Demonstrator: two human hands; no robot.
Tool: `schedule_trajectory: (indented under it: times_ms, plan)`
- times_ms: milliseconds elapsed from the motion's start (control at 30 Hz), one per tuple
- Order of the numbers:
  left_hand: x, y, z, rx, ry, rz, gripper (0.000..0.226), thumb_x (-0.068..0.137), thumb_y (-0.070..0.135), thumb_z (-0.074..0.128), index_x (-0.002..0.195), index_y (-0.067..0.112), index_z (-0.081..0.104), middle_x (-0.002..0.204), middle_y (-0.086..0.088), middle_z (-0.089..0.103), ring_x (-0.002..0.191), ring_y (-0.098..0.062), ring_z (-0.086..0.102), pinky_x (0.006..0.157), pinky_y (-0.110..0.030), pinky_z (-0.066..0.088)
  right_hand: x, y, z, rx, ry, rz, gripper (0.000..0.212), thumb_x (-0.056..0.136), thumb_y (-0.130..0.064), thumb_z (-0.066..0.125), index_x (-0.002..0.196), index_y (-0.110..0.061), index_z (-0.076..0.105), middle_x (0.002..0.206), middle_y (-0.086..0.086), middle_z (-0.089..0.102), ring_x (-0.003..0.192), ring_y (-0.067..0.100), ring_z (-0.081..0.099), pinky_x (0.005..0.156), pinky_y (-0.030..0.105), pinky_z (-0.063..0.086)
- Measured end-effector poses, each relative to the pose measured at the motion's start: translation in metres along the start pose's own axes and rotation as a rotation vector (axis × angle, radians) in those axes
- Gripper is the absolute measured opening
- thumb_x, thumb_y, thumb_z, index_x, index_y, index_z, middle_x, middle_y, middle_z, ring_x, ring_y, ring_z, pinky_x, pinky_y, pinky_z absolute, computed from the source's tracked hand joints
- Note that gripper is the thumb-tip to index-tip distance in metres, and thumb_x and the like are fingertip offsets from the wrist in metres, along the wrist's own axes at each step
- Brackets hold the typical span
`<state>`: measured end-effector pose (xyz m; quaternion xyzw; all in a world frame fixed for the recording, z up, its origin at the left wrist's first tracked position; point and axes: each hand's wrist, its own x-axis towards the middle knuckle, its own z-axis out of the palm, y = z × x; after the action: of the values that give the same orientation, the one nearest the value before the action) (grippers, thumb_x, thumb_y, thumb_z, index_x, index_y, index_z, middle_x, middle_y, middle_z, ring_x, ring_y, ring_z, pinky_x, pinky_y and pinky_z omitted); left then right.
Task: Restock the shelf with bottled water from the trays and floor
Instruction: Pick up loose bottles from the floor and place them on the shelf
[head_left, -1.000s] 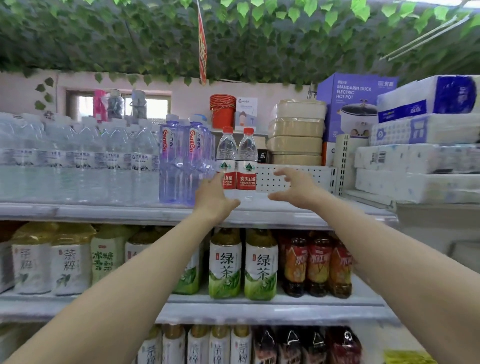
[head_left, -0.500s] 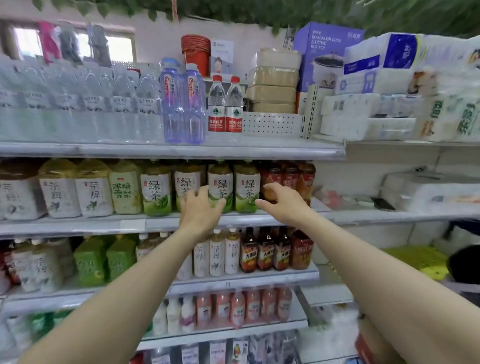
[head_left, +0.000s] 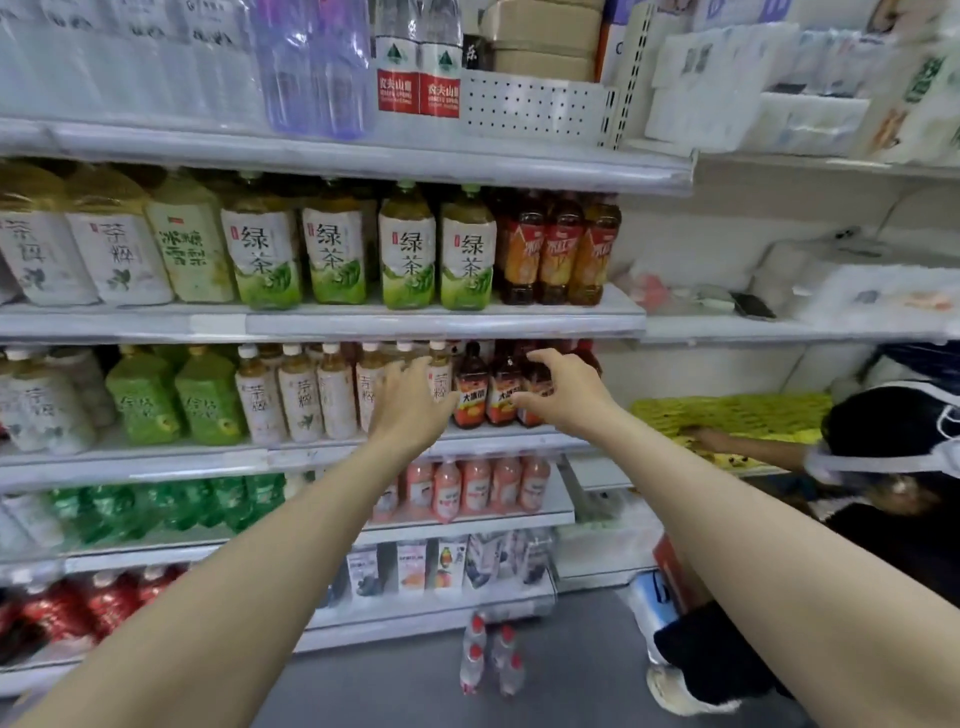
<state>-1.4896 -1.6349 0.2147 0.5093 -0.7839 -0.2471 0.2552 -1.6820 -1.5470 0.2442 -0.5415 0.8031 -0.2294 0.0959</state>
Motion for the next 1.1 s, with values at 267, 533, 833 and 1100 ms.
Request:
schedule_trajectory:
  times_ms: [267, 533, 833, 1100]
  plan:
    - [0.012, 0.001, 0.09, 0.032, -0.087, -0.132, 0.066, 0.089, 0.036, 0.068, 0.147, 0.018, 0.041, 0.153, -0.016, 0.033, 0.141, -0.036, 0.028, 0.111, -0.046, 0.033, 0.033, 0.089, 0.042, -0.031, -0.143, 0.035, 0.074, 0.087, -0.04, 0.076, 0.151, -0.021, 0.043, 0.146, 0.01, 0.049, 0.131, 0.028, 0.048, 0.104, 0.037, 0.042]
    - [0.012, -0.049, 0.198, 0.057, -0.234, -0.3, 0.068, 0.09, 0.036, 0.069, 0.149, 0.019, 0.039, 0.155, -0.014, 0.031, 0.143, -0.033, 0.026, 0.116, -0.044, 0.03, 0.063, 0.178, 0.134, -0.011, -0.356, 0.099, 0.068, 0.09, -0.038, 0.072, 0.15, -0.02, 0.045, 0.152, 0.011, 0.046, 0.142, 0.029, 0.04, 0.115, 0.038, 0.037]
    - [-0.02, -0.171, 0.346, 0.114, -0.447, -0.397, 0.068, 0.089, 0.04, 0.068, 0.147, 0.018, 0.042, 0.15, -0.016, 0.039, 0.138, -0.034, 0.032, 0.111, -0.04, 0.029, 0.024, 0.286, 0.328, 0.11, -0.549, 0.334, 0.07, 0.084, -0.033, 0.081, 0.144, -0.012, 0.053, 0.147, 0.014, 0.051, 0.132, 0.03, 0.054, 0.111, 0.036, 0.042]
    - [-0.075, -0.315, 0.5, 0.075, -0.564, -0.507, 0.072, 0.089, 0.044, 0.069, 0.149, 0.018, 0.04, 0.154, -0.011, 0.037, 0.141, -0.03, 0.031, 0.113, -0.039, 0.029, -0.024, 0.395, 0.507, 0.08, -0.593, 0.466, 0.065, 0.092, -0.03, 0.074, 0.146, -0.005, 0.048, 0.146, 0.017, 0.054, 0.136, 0.028, 0.05, 0.107, 0.025, 0.031]
